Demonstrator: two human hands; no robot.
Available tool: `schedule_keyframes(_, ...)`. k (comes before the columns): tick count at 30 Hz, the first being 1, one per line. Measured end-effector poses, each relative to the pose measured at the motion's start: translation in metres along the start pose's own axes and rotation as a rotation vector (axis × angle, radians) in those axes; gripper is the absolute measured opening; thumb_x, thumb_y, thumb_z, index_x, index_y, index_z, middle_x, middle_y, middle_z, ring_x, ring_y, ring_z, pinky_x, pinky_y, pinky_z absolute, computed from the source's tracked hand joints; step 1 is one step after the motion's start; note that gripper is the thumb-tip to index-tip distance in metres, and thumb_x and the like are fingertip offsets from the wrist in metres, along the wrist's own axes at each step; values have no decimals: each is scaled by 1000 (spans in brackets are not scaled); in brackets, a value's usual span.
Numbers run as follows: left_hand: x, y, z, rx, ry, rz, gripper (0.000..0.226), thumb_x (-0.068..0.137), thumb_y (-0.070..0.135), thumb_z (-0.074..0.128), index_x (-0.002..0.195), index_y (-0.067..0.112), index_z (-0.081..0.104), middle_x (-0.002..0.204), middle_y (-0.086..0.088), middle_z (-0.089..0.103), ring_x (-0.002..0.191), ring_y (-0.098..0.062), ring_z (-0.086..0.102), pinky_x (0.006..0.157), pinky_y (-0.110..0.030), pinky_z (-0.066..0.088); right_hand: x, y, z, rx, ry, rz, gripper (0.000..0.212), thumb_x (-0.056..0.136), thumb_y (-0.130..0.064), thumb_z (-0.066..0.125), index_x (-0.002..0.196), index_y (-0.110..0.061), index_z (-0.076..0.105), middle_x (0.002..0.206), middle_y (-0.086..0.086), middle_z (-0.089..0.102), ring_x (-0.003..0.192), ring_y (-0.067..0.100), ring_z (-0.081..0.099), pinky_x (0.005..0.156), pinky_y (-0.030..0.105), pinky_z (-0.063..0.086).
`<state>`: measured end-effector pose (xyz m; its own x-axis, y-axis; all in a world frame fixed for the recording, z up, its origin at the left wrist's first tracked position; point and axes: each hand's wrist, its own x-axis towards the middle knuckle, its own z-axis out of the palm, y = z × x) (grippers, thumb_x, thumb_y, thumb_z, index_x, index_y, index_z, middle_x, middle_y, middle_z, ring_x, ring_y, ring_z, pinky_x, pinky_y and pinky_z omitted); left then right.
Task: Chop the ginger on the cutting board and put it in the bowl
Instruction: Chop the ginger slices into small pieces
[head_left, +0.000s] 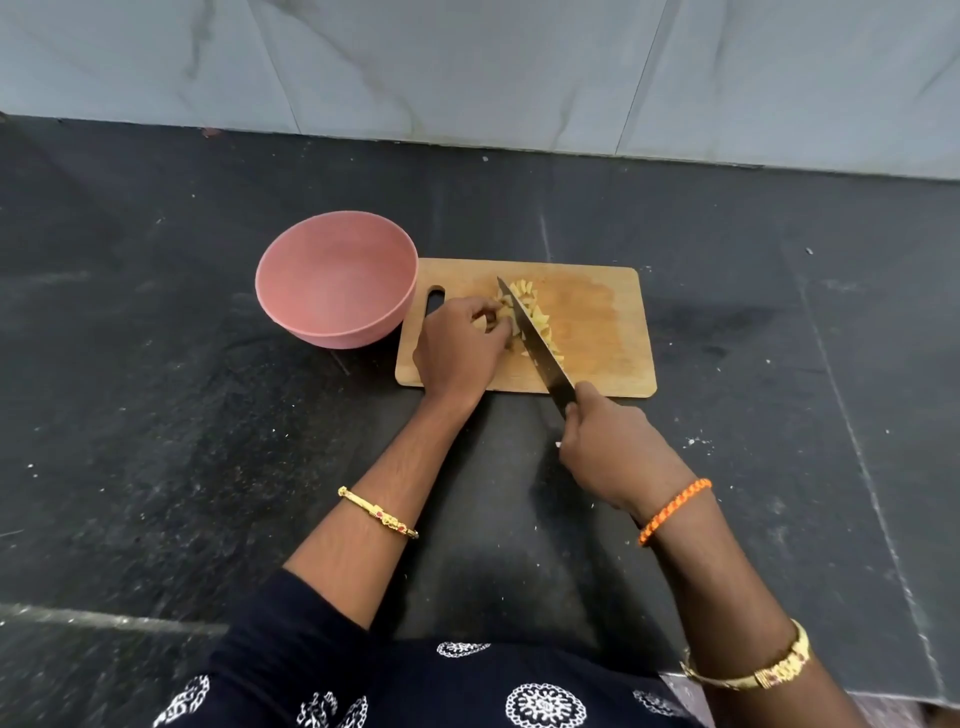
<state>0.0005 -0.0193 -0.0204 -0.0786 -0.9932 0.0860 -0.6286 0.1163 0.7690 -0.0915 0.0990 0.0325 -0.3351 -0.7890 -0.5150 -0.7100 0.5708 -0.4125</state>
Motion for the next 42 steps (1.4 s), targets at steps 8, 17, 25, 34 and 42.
schedule_keyframes(8, 7, -13, 0, -143, -25, -13, 23, 75, 24, 76, 89, 19, 58, 94, 5, 64, 90, -8, 56, 74, -21, 41, -12, 22, -17, 142, 142, -28, 20, 99, -28, 35, 94, -13, 48, 83, 15, 57, 77, 37, 60, 70, 44, 54)
schedule_keyframes(17, -8, -22, -1, -314, 221, 94, 22, 93, 26, 54, 79, 11, 61, 76, 4, 60, 74, -2, 52, 70, -14, 40, 6, 22, -5, -58, 245, 11, 39, 99, -32, 34, 137, -37, 41, 113, 18, 61, 103, 40, 58, 82, 39, 47)
schedule_keyframes(25, -14, -28, 5, -556, 345, -8, 29, 94, 31, 52, 77, 7, 53, 67, 5, 53, 67, -13, 50, 69, -31, 44, 1, 9, 16, -94, 257, -55, 43, 101, -29, 31, 144, -34, 30, 110, 16, 61, 99, 37, 58, 69, 35, 37)
schedule_keyframes(34, -15, -32, 1, -559, 306, 29, 27, 93, 31, 54, 81, 7, 55, 74, -5, 60, 73, -18, 57, 75, -38, 49, -1, 9, 29, 288, 260, -109, 42, 99, -32, 37, 141, -31, 42, 97, 11, 68, 92, 30, 63, 82, 36, 51)
schedule_keyframes(42, -14, -25, -4, -696, 293, -72, 31, 95, 27, 52, 65, 24, 46, 53, 15, 50, 56, -4, 46, 62, -25, 40, -17, 16, 51, 577, 233, -60, 21, 100, -25, 39, 108, -25, 58, 77, 0, 64, 70, 11, 57, 59, 25, 42)
